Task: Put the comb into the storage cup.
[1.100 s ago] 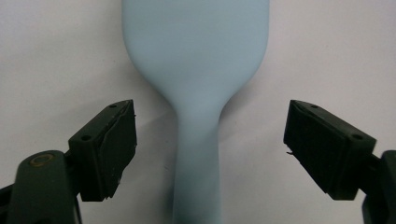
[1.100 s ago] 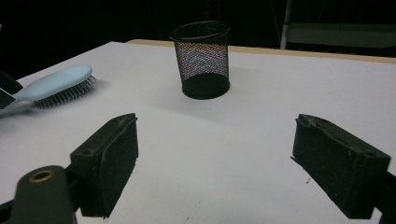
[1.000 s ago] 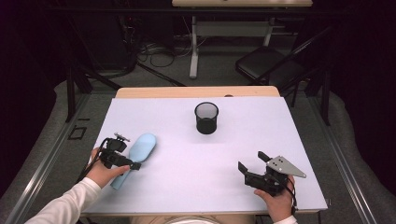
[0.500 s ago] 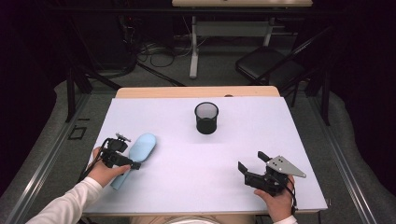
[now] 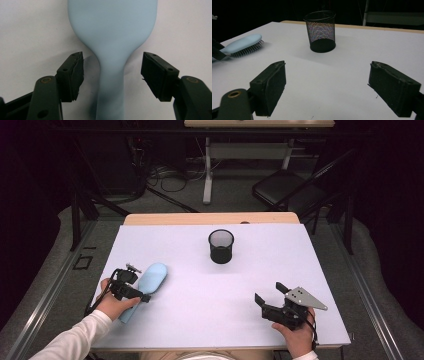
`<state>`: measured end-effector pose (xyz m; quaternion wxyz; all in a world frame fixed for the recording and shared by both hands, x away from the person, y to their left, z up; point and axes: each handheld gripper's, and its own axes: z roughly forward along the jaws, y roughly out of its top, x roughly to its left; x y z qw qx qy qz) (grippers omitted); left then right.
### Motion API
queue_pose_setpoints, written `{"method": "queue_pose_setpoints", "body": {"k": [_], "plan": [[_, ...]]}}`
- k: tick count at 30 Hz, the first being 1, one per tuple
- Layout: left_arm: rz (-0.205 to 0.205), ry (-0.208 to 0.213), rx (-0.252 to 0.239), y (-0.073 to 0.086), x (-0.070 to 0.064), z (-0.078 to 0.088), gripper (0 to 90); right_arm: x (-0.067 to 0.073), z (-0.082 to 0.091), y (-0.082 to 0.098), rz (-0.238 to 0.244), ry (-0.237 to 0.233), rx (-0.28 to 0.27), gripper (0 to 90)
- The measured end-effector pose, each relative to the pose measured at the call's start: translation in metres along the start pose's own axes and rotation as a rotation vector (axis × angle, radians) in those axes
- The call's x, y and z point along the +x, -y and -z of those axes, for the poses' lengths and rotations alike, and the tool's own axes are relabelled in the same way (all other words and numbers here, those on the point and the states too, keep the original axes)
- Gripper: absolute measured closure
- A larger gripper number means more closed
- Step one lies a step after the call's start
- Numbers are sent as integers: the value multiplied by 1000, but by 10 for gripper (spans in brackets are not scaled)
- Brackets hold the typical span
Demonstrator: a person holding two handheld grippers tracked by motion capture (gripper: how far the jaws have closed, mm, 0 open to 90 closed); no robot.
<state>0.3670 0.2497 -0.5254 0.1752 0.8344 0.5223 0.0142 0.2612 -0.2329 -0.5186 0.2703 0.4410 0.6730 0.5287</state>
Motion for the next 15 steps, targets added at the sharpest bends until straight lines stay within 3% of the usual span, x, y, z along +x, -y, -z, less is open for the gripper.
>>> {"method": "queue_pose_setpoints", "body": {"k": [5,15], "plan": [[-14,2,6,0,1,0,440,0,0,0,1,1,1,142],[-14,8,20,0,0,-4,499,0,0,0,1,1,0,142]]}}
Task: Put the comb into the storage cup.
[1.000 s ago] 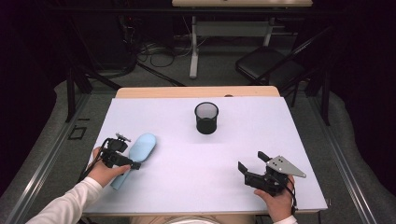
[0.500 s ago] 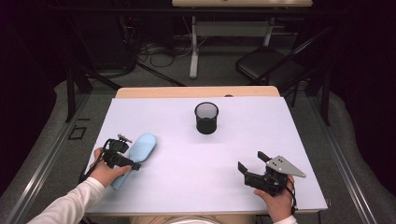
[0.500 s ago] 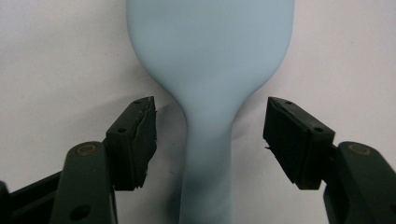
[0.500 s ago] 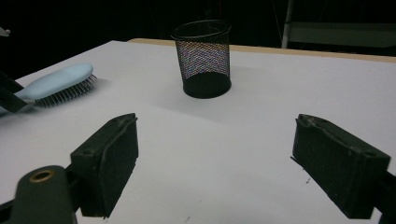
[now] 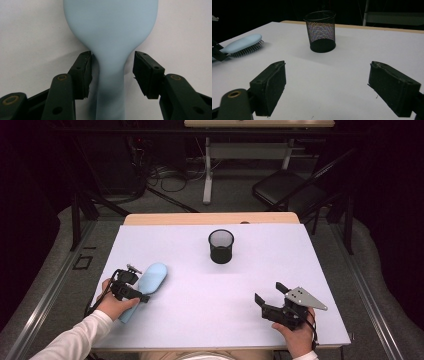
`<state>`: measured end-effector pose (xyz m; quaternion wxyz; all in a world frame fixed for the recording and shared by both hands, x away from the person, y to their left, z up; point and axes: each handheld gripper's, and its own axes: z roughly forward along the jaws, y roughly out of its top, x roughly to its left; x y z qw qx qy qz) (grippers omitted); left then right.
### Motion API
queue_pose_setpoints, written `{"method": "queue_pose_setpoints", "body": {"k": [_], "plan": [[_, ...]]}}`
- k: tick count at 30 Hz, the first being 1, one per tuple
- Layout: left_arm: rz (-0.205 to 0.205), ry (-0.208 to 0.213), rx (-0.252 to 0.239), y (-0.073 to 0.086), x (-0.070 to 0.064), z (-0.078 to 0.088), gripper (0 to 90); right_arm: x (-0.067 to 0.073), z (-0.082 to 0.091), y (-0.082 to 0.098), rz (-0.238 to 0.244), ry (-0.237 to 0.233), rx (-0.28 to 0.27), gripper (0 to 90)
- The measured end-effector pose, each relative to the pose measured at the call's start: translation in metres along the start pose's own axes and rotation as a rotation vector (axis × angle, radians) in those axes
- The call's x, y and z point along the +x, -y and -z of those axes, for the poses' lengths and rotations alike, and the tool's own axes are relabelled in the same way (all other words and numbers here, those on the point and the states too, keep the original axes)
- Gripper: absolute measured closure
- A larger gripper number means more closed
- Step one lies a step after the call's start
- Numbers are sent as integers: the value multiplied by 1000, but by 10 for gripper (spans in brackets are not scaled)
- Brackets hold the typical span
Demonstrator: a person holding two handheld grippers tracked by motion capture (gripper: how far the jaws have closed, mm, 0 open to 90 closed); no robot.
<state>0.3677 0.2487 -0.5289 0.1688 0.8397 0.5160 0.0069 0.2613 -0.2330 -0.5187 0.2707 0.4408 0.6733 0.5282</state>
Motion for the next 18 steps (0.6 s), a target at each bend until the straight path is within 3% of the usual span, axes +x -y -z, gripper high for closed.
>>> {"method": "queue_pose_setpoints", "body": {"k": [8,18], "plan": [[-40,-33,4,0,0,0,567,0,0,0,0,0,1,143],[-54,-52,-1,0,-3,-1,580,0,0,0,3,-2,1,142]]}}
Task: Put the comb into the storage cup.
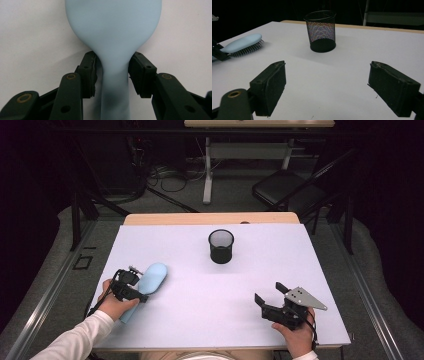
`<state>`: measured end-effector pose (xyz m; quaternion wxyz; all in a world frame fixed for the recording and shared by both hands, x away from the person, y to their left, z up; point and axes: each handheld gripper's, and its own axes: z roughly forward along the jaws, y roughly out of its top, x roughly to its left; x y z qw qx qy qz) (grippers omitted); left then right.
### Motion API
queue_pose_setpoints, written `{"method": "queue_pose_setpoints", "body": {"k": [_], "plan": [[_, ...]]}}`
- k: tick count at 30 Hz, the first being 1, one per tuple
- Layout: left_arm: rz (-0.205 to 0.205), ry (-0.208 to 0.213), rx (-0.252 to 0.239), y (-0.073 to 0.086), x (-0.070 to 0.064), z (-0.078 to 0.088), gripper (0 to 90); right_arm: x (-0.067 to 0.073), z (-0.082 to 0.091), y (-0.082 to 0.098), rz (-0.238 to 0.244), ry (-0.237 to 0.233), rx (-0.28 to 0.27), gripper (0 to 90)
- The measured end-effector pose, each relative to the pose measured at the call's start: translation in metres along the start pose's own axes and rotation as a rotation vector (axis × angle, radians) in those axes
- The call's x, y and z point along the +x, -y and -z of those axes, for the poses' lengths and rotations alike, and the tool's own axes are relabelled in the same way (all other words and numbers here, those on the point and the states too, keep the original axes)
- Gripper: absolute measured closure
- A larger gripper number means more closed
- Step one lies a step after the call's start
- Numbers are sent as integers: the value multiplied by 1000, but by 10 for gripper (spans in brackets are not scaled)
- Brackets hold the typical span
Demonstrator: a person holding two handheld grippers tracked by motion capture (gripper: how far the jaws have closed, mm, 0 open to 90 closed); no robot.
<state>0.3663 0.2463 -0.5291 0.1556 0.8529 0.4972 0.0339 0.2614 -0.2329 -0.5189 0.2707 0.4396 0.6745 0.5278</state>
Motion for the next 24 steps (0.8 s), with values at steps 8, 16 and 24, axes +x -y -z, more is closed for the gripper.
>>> {"method": "queue_pose_setpoints", "body": {"k": [8,16,24], "plan": [[9,-20,-12,0,-3,-1,559,0,0,0,-1,0,2,143],[13,-31,-16,0,-2,-1,588,0,0,0,-1,0,2,142],[-1,-40,-20,1,-4,-1,639,0,0,0,1,0,1,142]]}}
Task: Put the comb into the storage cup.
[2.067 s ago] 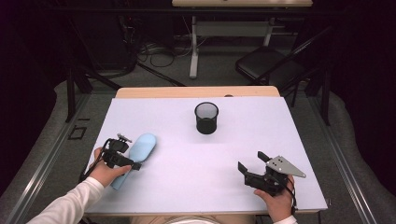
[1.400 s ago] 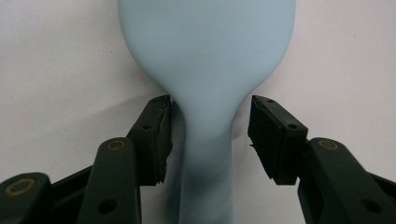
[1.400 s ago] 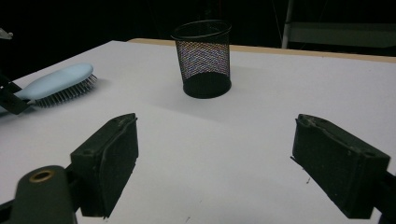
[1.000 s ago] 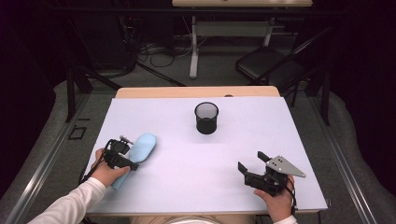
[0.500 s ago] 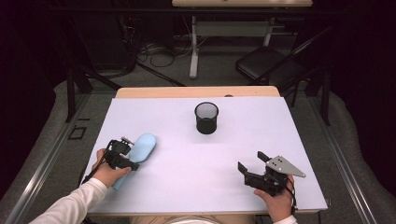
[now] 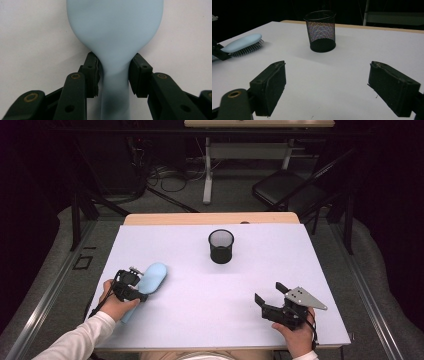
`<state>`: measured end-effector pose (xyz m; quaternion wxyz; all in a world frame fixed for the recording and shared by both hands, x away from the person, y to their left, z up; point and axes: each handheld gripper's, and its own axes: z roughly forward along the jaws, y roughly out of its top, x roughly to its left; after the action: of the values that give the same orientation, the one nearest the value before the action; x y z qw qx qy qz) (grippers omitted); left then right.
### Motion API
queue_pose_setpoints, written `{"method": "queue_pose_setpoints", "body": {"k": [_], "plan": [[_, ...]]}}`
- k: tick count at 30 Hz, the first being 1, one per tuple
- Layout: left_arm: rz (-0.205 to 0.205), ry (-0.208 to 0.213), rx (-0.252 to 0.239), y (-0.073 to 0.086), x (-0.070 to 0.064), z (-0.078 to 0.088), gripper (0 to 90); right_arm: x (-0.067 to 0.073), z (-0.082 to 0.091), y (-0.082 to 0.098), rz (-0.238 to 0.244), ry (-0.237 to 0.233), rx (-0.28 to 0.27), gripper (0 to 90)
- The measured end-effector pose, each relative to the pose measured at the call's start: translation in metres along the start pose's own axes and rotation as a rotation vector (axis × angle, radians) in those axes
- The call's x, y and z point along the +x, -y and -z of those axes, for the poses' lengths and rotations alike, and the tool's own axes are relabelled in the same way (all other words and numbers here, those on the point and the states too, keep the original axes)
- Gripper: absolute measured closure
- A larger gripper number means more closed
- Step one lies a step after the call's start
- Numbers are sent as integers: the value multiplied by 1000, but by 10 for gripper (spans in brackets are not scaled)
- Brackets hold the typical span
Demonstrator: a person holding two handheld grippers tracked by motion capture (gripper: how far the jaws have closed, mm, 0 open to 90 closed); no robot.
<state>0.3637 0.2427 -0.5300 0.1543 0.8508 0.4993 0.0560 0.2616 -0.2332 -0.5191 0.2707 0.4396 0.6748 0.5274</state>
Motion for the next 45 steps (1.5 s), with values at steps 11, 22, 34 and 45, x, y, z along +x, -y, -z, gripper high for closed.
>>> {"method": "queue_pose_setpoints", "body": {"k": [11,22,34,45], "plan": [[-22,-16,-2,1,-1,0,662,0,0,0,-4,-1,1,143],[-20,-10,-23,5,1,1,683,0,-1,0,-3,-1,4,143],[-4,11,-34,7,3,1,693,0,-1,1,-5,0,7,143],[18,30,-45,9,5,2,695,0,-1,1,-4,1,8,143]]}}
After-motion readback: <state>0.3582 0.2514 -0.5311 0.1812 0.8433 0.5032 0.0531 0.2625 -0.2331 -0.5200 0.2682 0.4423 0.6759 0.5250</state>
